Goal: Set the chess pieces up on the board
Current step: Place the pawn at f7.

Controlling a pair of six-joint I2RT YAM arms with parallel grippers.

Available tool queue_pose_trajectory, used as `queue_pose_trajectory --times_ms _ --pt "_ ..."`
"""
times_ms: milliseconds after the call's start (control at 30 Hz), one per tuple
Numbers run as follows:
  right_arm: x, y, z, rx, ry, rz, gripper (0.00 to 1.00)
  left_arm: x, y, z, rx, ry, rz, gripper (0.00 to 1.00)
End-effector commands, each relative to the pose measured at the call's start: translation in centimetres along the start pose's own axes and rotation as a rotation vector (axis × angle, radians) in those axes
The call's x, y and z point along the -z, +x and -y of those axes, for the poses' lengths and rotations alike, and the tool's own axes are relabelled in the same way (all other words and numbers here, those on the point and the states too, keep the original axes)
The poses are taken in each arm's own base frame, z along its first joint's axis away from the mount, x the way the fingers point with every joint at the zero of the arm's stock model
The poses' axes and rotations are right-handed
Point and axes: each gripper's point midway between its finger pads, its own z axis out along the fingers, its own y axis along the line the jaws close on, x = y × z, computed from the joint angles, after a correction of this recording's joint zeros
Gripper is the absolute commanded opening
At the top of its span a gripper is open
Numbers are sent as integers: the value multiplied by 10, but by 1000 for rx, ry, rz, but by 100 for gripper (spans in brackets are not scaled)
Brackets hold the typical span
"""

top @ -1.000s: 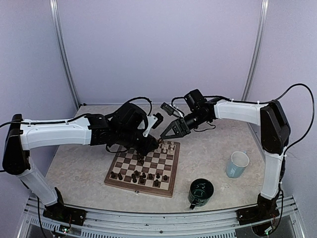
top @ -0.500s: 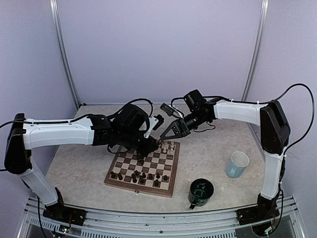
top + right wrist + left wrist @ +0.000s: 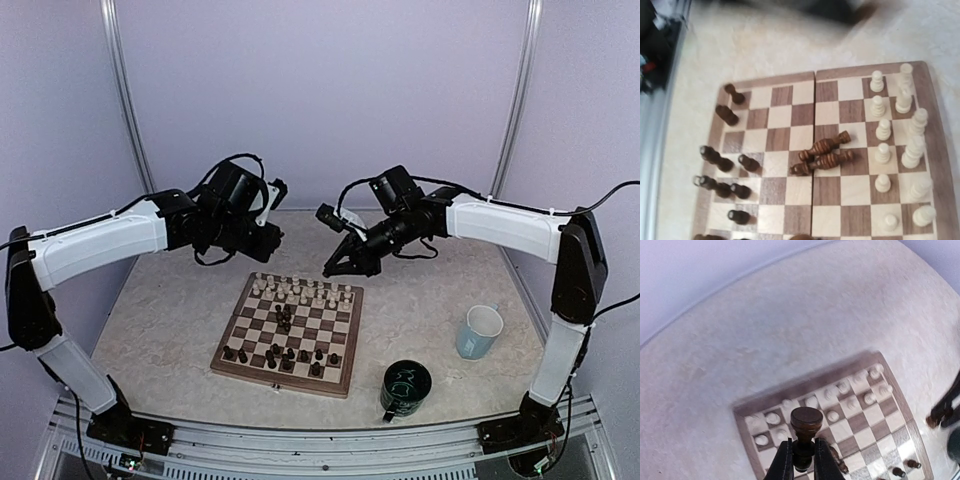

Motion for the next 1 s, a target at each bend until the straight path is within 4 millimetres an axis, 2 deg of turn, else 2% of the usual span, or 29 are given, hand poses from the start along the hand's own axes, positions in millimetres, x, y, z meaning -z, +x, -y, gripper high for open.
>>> queue_pose_trajectory --times_ms 0,67,167,300,467,633,767,967 --pt "-26 22 -7 135 94 -133 2 32 -57 -47 42 -161 144 2" --pt "-38 23 -13 174 96 -162 3 32 -67 -59 59 -192 168 2" --pt "-57 20 -22 222 86 -195 3 25 -69 -74 100 -195 184 2" --pt "-87 13 -31 263 57 -232 3 20 -57 -103 193 -145 199 2" --pt "-126 4 -43 303 12 -272 2 34 -41 -135 255 -159 233 3" --pt "-157 -2 -50 337 -15 -308 2 42 -40 -141 259 -174 245 3" --pt "-177 17 -56 346 -48 -370 3 42 -38 -140 260 -173 242 3" --pt "-193 40 -67 369 -77 -435 3 45 -39 -140 269 -164 247 3"
